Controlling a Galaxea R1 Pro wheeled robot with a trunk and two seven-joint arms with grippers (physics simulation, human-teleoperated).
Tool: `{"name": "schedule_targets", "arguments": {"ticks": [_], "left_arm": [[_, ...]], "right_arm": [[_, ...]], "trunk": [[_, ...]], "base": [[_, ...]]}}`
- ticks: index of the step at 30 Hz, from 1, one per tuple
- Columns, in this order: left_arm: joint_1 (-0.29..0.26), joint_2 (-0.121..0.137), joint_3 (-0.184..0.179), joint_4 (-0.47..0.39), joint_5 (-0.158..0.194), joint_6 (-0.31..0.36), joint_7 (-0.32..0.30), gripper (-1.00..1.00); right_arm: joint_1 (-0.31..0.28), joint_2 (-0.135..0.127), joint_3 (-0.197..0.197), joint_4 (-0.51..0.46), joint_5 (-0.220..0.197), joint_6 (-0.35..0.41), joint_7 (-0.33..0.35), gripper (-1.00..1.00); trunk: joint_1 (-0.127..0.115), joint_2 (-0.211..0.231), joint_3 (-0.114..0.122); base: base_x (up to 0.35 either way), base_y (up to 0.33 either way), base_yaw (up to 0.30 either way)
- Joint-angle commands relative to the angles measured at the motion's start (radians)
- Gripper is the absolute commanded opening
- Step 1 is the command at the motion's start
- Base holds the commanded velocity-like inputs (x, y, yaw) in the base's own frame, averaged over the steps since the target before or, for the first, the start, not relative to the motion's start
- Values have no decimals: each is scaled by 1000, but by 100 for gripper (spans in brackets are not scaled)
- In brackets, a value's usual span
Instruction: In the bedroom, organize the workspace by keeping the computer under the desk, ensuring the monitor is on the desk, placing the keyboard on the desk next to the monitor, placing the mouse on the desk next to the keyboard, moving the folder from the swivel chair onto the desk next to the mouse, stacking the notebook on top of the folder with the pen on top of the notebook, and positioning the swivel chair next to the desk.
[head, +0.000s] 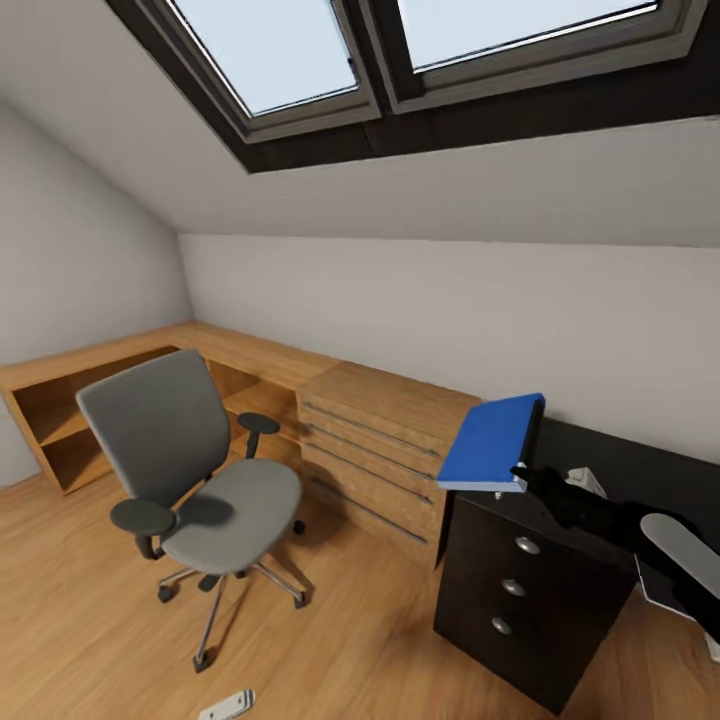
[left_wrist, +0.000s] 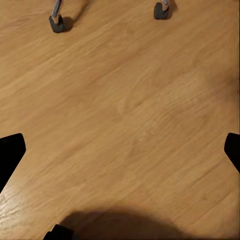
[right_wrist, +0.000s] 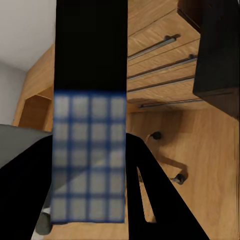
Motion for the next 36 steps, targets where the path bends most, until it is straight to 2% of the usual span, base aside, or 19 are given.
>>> {"name": "schedule_targets", "arguments": {"ticks": [1,5,7,8,13,24,36], "left_arm": [[0,1,-9,-2,9,-5,6,100],[-1,0,-9,-1,7,-52,5,100],[0,-1,-19,-1,5,-156,6,100],[-1,-1,-47,-1,4,-169,6,100],[0,-2,-76,-1,4,-176,7,100],[-1,-2,-81,-1,4,-177,7,100],[0,-3,-84,0,5,-173,6,100]], "right_arm": [[-2,-1,2,4,-9,-1,-3,-100],[-2,-4,1,15,-9,-1,2,-100],[-2,-12,-7,54,-10,-1,6,-100],[-2,-12,-36,81,-16,3,6,-100],[-2,-19,-58,123,-47,6,5,-100],[-2,-29,-78,161,-55,7,5,-100],[-2,-31,-78,161,-61,8,5,-100]], "trunk": [[-4,7,2],[-19,35,15],[-27,49,21],[-31,56,24],[-50,91,40],[-92,168,74],[-138,252,111]], "base": [[0,0,-296],[0,0,-296],[0,0,-296],[0,0,-296],[0,0,-297],[0,0,-291],[0,0,-49]]}}
